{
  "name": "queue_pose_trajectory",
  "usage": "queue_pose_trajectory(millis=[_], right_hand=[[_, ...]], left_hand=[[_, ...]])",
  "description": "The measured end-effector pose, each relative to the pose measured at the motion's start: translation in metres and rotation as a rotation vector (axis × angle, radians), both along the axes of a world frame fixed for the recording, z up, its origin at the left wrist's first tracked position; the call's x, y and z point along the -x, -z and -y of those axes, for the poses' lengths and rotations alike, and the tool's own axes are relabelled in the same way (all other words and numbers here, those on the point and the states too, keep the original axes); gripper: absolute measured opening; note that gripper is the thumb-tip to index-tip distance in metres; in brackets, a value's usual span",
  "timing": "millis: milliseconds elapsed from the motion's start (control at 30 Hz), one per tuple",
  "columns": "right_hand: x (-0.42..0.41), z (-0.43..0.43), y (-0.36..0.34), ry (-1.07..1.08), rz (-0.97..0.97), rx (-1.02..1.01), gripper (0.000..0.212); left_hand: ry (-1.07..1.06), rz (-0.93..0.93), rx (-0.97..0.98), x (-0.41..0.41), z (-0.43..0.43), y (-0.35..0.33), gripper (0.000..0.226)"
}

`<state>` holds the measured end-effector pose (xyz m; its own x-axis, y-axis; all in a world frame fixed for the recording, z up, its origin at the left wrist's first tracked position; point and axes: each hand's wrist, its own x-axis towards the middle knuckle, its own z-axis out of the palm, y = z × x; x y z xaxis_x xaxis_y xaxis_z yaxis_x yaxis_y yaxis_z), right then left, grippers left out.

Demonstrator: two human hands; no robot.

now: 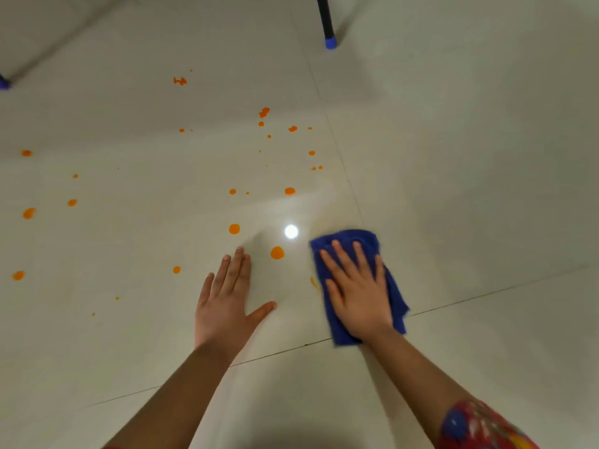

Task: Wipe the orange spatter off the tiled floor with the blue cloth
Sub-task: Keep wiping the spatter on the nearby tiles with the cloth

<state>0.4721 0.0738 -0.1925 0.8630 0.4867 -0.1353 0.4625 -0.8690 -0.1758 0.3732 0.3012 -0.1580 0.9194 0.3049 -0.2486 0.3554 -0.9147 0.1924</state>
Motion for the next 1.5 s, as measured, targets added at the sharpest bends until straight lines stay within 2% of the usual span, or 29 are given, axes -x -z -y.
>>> queue_pose_trajectory(millis=[100,167,233,300,367,467,533,600,667,733,800,867,1000,1067,1167,1233,1300,1400,1500], right_hand=[[-0.027,0.035,0.002,0.231,-0.005,0.050,0.057],[-0.056,0.024,0.001,0.379,-0.017,0.065,0.056],[-0.072,-0.008,0.001,0.417,-0.022,0.047,0.055],[-0.064,-0.046,0.000,0.314,-0.013,0.028,0.056],[-0.029,-0.068,0.000,0.114,0.002,0.023,0.057],[0.030,-0.044,-0.003,-0.103,-0.024,-0.006,0.056],[0.034,-0.010,-0.002,-0.061,-0.018,-0.001,0.057],[0.011,0.012,0.000,0.129,-0.018,0.044,0.057],[-0.024,0.007,-0.001,0.310,-0.021,0.070,0.057],[-0.054,-0.024,-0.003,0.362,-0.038,0.063,0.056],[-0.063,-0.064,-0.003,0.286,-0.048,0.053,0.055],[-0.045,-0.095,-0.004,0.106,-0.013,0.020,0.057],[0.022,-0.072,0.000,-0.241,-0.015,-0.039,0.054],[0.028,-0.038,0.003,-0.233,0.005,-0.085,0.053],[0.000,-0.013,0.005,0.000,0.032,0.001,0.054],[-0.031,-0.020,0.004,0.185,0.019,0.050,0.056],[-0.054,-0.046,0.002,0.247,0.001,0.060,0.057],[-0.058,-0.094,-0.001,0.149,0.001,0.040,0.059],[-0.021,-0.120,-0.002,-0.066,0.005,-0.012,0.056]], left_hand=[[-0.035,-0.005,0.027,0.008,-0.008,0.001,0.101],[-0.072,0.000,0.047,0.016,-0.011,0.002,0.102],[-0.096,0.008,0.072,0.020,-0.009,0.003,0.100],[-0.102,0.023,0.077,0.022,-0.008,0.005,0.098],[-0.104,0.020,0.076,0.022,-0.008,0.007,0.098],[-0.102,0.011,0.077,0.021,-0.010,0.007,0.100],[-0.105,0.012,0.077,0.020,-0.011,0.009,0.101],[-0.109,0.023,0.079,0.019,-0.010,0.008,0.101],[-0.117,0.032,0.087,0.019,-0.010,0.008,0.100],[-0.123,0.045,0.101,0.018,-0.010,0.007,0.101],[-0.122,0.050,0.099,0.018,-0.010,0.006,0.100],[-0.120,0.052,0.090,0.017,-0.012,0.006,0.100],[-0.123,0.059,0.093,0.018,-0.012,0.006,0.101],[-0.121,0.055,0.090,0.018,-0.012,0.008,0.101],[-0.135,0.059,0.098,0.018,-0.013,0.009,0.101],[-0.135,0.059,0.107,0.018,-0.011,0.009,0.100],[-0.135,0.057,0.106,0.018,-0.011,0.009,0.099],[-0.115,0.030,0.083,0.017,-0.011,0.009,0.099],[-0.103,-0.007,0.062,0.017,-0.008,0.009,0.096]])
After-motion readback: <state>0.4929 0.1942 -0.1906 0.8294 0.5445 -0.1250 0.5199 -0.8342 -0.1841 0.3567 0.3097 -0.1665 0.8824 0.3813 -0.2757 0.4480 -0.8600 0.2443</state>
